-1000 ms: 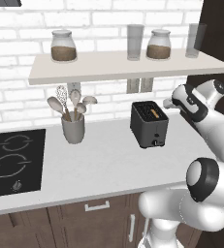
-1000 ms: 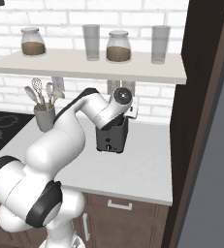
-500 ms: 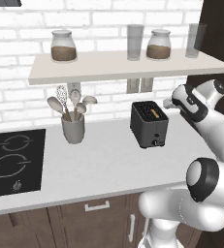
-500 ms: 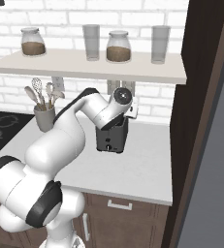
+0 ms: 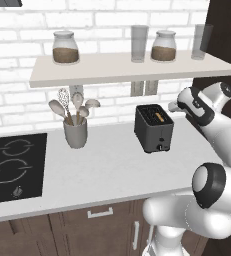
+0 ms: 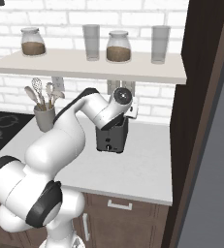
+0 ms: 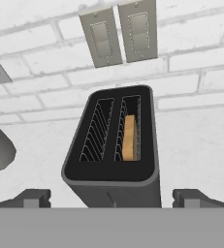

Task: Start the toaster. Once the lever pops up, take the bread to the plate on the dining counter.

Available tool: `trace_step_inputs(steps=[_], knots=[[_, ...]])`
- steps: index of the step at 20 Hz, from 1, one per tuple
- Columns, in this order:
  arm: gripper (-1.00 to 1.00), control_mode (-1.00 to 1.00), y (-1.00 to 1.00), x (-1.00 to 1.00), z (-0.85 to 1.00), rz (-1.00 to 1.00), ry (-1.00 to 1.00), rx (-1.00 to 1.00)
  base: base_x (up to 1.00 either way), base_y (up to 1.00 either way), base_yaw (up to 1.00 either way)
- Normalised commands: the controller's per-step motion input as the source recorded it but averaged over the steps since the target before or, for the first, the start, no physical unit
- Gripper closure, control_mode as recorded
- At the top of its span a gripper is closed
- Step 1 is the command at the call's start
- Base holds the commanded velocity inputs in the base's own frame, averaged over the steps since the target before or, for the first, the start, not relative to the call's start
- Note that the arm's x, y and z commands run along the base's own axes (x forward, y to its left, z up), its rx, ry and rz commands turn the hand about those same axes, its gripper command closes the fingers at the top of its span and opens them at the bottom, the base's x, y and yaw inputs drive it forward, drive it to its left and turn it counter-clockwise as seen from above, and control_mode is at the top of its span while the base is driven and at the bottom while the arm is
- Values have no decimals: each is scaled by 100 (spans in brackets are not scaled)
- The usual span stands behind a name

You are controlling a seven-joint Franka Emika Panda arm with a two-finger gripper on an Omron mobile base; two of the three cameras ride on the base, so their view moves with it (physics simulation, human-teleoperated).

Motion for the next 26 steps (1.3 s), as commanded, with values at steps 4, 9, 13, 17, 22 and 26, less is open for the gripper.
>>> trace_step_inputs(steps=[4, 9, 13, 17, 22, 26], knots=[[-100, -100, 0, 0, 0, 0, 0, 0, 0, 0, 0], [-100, -100, 0, 0, 0, 0, 0, 0, 0, 0, 0], [-100, -100, 0, 0, 0, 0, 0, 0, 0, 0, 0], [-100, -100, 0, 0, 0, 0, 0, 0, 0, 0, 0], [-100, -100, 0, 0, 0, 0, 0, 0, 0, 0, 0], [-100, -100, 0, 0, 0, 0, 0, 0, 0, 0, 0]])
